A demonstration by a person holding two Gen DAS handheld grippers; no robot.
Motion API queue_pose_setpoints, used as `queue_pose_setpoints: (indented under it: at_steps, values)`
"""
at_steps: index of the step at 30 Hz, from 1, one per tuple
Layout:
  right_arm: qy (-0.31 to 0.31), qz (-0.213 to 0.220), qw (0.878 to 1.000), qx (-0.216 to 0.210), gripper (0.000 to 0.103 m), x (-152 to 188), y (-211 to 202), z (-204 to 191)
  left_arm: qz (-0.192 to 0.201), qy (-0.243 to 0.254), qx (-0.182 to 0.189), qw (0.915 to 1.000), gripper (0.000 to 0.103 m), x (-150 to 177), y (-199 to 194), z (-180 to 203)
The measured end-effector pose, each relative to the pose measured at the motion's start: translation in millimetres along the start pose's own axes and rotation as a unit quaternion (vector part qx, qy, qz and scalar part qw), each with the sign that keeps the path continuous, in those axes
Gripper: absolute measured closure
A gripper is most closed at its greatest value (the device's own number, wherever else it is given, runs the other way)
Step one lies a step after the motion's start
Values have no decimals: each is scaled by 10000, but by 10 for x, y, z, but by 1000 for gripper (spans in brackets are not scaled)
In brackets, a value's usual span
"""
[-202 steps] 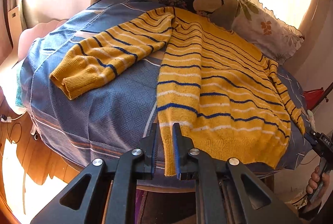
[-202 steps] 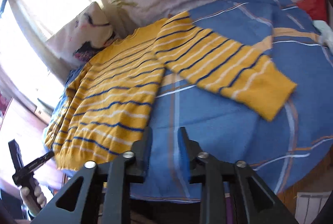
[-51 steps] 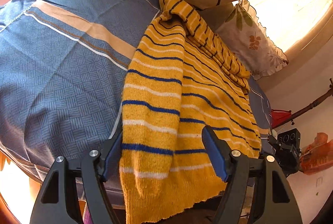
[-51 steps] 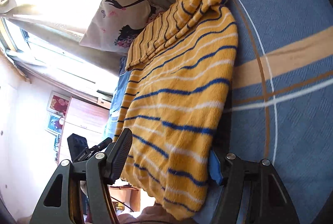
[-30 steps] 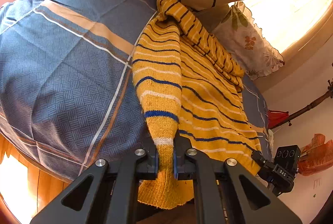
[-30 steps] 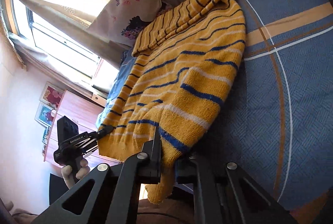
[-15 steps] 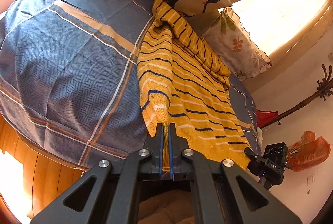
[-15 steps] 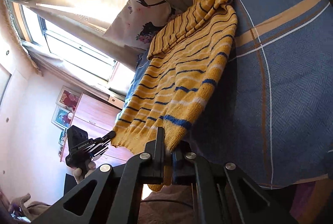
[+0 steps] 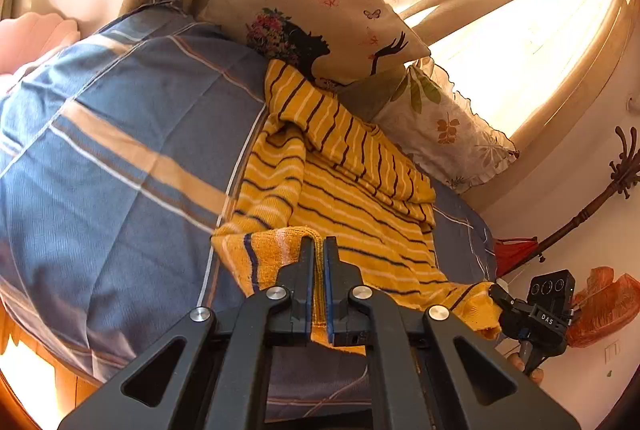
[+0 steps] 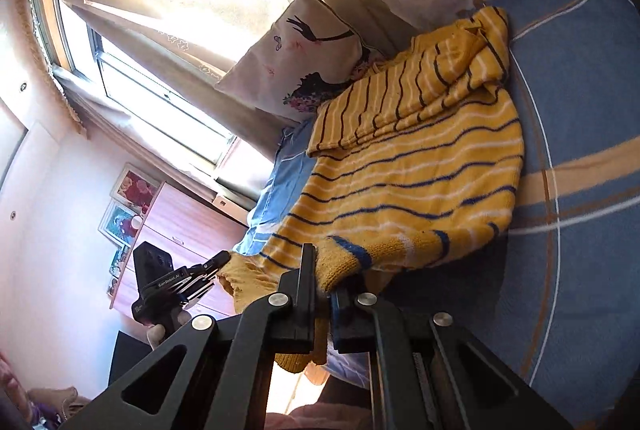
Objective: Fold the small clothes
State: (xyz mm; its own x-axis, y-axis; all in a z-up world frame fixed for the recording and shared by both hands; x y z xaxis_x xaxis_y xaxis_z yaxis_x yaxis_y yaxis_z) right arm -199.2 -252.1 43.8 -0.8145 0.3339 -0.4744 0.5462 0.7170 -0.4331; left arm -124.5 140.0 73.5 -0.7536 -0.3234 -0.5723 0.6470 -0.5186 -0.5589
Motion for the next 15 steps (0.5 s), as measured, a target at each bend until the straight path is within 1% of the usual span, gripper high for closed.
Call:
queue_pose_setpoints:
  at_steps: [3, 5, 8, 10, 12, 14, 15]
  values:
    - [-215, 100, 9996, 182, 96, -431, 139, -75, 50, 210, -45, 9998, 99, -407, 265, 153]
    - [-241, 150, 9993, 242, 96, -722, 273, -80, 1, 252, -94, 9996, 99, -686, 515, 197]
    - [-225, 256, 9982, 488, 96, -1177, 520, -1, -62, 249, -335, 9991, 99, -1099, 969, 198]
    - [-109, 327, 9965, 756, 96, -1471, 727, 136, -66, 250, -629, 9977, 99, -1357, 1302, 156]
    - [117, 363, 9930, 1113, 96, -1728, 947, 376, -82, 194, -959, 9952, 99, -1593, 1659, 40]
    - [324, 325, 9870, 1540, 94, -1945, 1177, 668, -279, 63, -1173, 9927, 98, -1770, 2045, -82]
    - [432, 284, 9828, 1775, 91, -2029, 1276, 820, -413, -91, -1208, 9918, 98, -1826, 2205, -176]
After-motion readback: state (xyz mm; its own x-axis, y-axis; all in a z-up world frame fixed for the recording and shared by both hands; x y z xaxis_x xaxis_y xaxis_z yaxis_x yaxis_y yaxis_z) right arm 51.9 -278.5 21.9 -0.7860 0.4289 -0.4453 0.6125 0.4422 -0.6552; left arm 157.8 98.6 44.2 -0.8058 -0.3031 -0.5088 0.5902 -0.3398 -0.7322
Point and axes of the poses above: each gripper's, at about its wrist camera, not at the fingertips, and y roughly the way its jaws point, z to its right, x to its underside, the point moved 2 cm from there along y, roughly the way its jaws point, and after that the axes turned 3 degrees about x, right-handed, at the moved point
